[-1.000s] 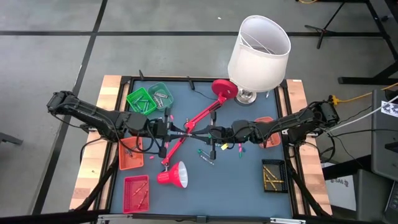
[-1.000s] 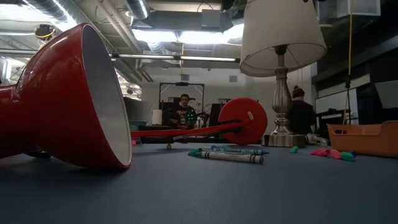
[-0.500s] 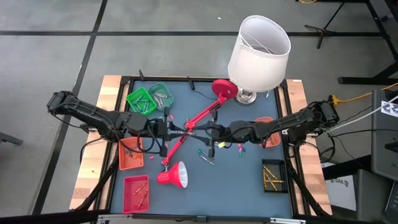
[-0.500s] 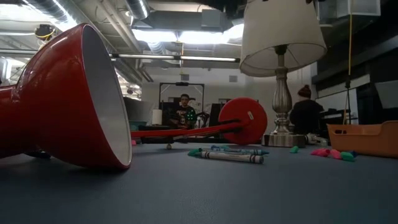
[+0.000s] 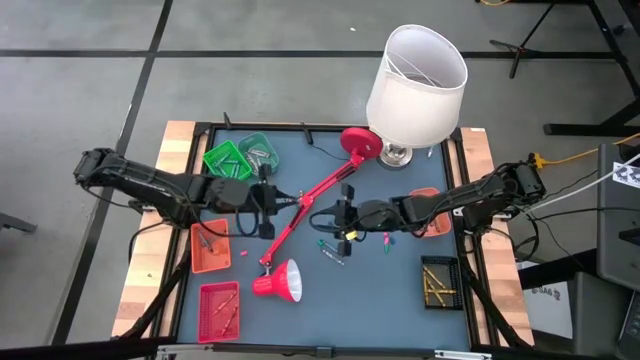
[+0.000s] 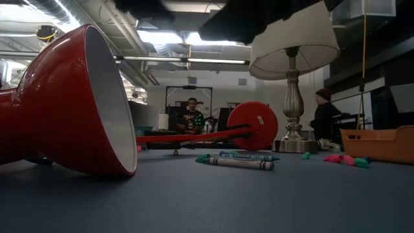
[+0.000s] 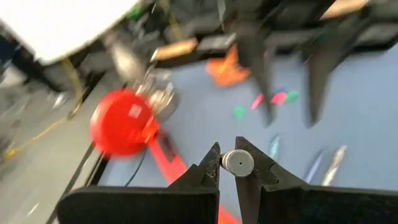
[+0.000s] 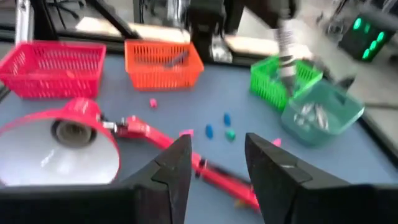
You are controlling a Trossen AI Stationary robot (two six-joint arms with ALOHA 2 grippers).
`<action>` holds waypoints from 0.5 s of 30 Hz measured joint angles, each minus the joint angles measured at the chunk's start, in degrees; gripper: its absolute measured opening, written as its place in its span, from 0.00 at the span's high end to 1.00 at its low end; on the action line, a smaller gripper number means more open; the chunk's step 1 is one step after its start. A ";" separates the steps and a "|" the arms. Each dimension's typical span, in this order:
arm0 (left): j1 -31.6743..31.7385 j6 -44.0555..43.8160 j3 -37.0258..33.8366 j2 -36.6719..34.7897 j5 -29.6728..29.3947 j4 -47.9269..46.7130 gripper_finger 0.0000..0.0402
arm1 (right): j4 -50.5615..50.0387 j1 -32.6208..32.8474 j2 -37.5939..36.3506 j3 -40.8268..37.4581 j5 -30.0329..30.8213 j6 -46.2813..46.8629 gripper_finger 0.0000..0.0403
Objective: Sort crayons
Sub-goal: Put the bottom gray crayon into the blue bin
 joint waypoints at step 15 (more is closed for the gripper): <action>15.54 -4.37 0.00 0.00 -2.01 -25.10 0.98 | -5.25 0.00 0.00 0.00 -0.04 5.12 0.63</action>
